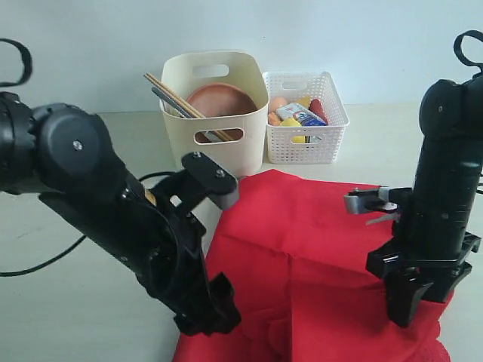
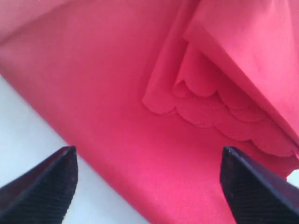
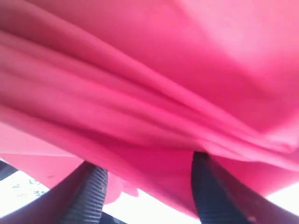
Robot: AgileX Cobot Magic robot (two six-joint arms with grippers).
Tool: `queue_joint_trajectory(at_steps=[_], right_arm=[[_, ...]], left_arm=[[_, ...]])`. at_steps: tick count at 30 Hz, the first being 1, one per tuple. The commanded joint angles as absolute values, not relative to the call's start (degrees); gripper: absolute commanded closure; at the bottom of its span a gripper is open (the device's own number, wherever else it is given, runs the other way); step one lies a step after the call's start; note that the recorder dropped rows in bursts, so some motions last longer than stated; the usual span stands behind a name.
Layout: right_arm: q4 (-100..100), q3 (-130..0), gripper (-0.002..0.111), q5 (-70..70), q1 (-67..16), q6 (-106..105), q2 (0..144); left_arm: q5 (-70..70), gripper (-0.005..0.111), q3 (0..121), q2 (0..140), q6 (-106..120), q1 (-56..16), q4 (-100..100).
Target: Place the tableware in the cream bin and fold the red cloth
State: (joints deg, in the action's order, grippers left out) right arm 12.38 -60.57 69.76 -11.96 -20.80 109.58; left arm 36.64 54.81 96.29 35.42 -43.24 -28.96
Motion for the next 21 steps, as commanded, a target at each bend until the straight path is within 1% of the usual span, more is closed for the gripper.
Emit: queue_joint_trajectory(at_steps=[1,8,12,16,21], right_arm=[[7.6,-58.8,0.056,70.0,-11.9,-16.1,106.6],[6.8,-52.5,0.056,70.0,-11.9,-15.4,104.9],[0.7,-49.3,0.056,70.0,-11.9,-8.8,104.8],[-6.6,-49.1,0.056,70.0,-11.9,0.0,102.2],[-6.8,-52.7,0.056,70.0,-11.9,1.7,95.9]], left_arm=[[32.8,0.028,54.7,99.9,37.2,-47.0,-29.3],[31.8,0.028,54.7,105.7,37.2,-48.1,-29.5],[31.8,0.030,54.7,107.8,37.2,-48.1,-29.9],[32.3,0.031,54.7,108.2,37.2,-48.1,-29.2],[35.0,0.031,55.8,108.2,37.2,-48.1,-28.3]])
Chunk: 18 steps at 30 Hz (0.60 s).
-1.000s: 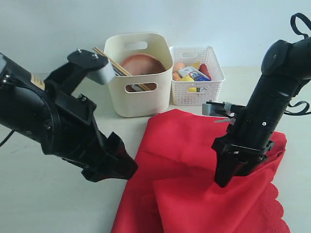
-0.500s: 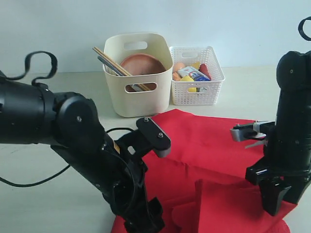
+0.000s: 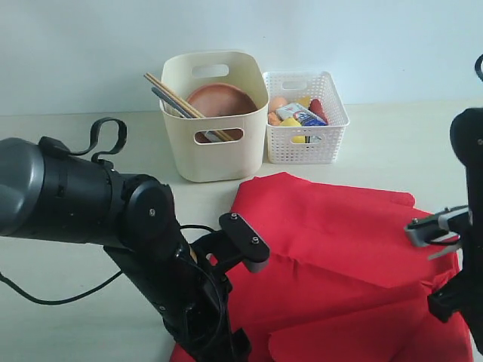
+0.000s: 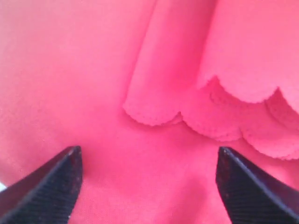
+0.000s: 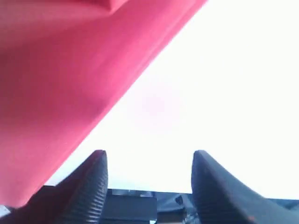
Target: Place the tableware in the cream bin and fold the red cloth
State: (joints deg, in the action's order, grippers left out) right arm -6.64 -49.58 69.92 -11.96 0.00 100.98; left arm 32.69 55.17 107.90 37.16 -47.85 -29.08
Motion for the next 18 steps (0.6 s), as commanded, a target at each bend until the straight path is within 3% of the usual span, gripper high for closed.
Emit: queue_joint_trajectory(at_steps=[1,12,18], right_arm=[[-5.5,-53.9,0.056,70.0,-11.9,1.2,94.8],[39.5,-57.0,0.056,63.8,-11.9,-35.8,95.3],[40.9,-57.0,0.056,58.4,-12.0,-38.1,106.2]], left_arm=[[35.6,0.031,56.0,108.2,37.2,-48.1,-28.1],[41.1,0.031,57.6,108.3,37.2,-48.1,-24.1],[44.3,0.031,58.1,108.3,37.2,-48.1,-24.1]])
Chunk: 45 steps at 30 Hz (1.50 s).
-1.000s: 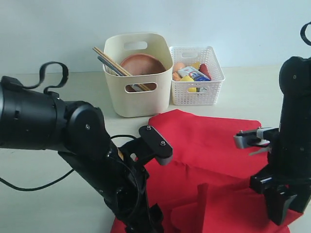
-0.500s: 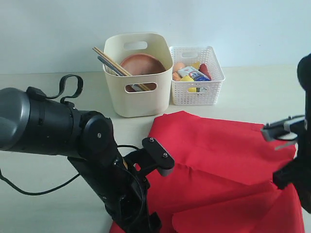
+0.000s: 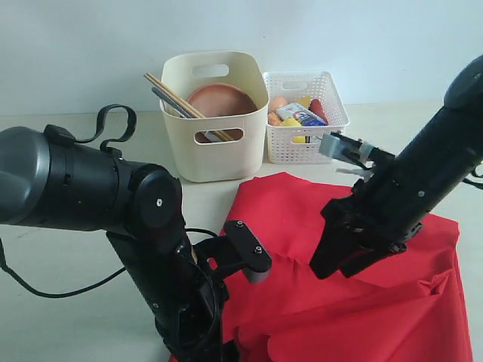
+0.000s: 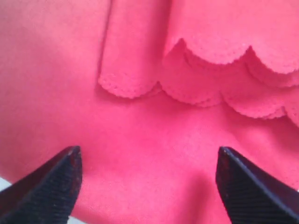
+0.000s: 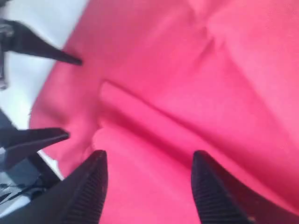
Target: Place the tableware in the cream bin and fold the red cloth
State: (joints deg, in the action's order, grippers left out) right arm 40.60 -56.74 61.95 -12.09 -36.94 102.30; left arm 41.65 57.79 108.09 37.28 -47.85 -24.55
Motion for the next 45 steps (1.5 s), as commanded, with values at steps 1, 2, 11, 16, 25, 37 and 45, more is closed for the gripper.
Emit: queue_joint_trajectory(at_steps=[1,2,11,16,25,37,45], right_arm=[[39.4,-57.0,0.056,57.1,-12.0,-37.3,108.0],[38.0,-57.0,0.056,56.9,-12.0,-36.8,109.2],[23.2,-56.9,0.056,69.0,-12.0,-27.1,111.0],[20.0,-55.8,0.056,70.0,-12.0,-24.1,111.0],[3.0,-52.0,0.057,70.0,-12.0,-8.7,109.9],[-6.6,-51.0,0.057,67.2,-12.0,0.0,101.0],[-4.3,-50.7,0.057,57.9,-12.0,-2.4,91.1]], left_arm=[[46.7,0.031,58.1,108.3,37.2,-48.1,-23.3],[47.5,0.031,58.1,108.3,37.2,-48.1,-22.8],[46.5,0.031,58.1,108.3,37.2,-48.1,-22.9],[46.2,0.031,58.1,108.3,37.1,-48.1,-22.9],[46.2,0.031,58.1,108.3,35.7,-48.1,-23.0],[46.2,0.031,59.0,107.7,33.3,-48.1,-21.9],[43.8,0.051,60.0,100.3,24.6,-48.1,-16.3]])
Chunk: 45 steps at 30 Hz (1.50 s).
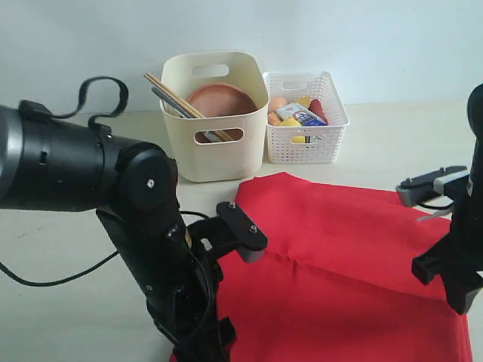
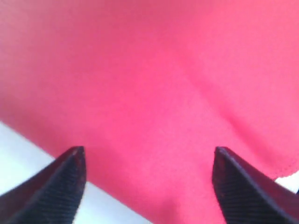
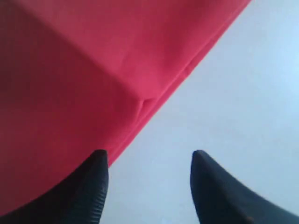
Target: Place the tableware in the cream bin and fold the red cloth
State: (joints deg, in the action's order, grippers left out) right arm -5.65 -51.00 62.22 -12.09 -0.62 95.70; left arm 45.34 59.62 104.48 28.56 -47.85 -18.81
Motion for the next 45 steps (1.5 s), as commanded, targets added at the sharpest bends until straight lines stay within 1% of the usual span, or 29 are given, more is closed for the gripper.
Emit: queue_joint_trajectory(at_steps=[1,6,7,12,18,36,45], right_arm=[[-3.9,-50.6,0.057,56.9,-12.0,-2.6,90.0],[-3.5,-50.4,0.057,53.1,-12.0,-2.5,85.4],[-3.3,-50.4,0.057,52.8,-12.0,-2.5,84.6],[-2.4,-50.4,0.057,51.2,-12.0,-2.5,82.4],[-1.1,-50.4,0.057,50.5,-12.0,-2.5,80.7],[2.1,-50.1,0.057,47.0,-12.0,-3.0,68.5],[8.5,-48.3,0.057,44.5,-12.0,-7.5,63.7]], left_arm=[[43.4,0.060,60.0,99.0,23.6,-47.9,-15.7],[39.7,0.104,58.2,91.7,21.3,-47.9,-14.9],[38.6,0.106,57.4,90.0,20.6,-47.9,-14.7],[31.1,0.106,52.4,80.6,18.1,-47.9,-14.3],[25.8,0.107,45.8,68.5,15.8,-47.9,-14.0],[24.6,0.107,34.4,35.6,15.8,-47.9,-13.8],[24.8,0.107,27.4,22.1,14.1,-47.9,-14.0]])
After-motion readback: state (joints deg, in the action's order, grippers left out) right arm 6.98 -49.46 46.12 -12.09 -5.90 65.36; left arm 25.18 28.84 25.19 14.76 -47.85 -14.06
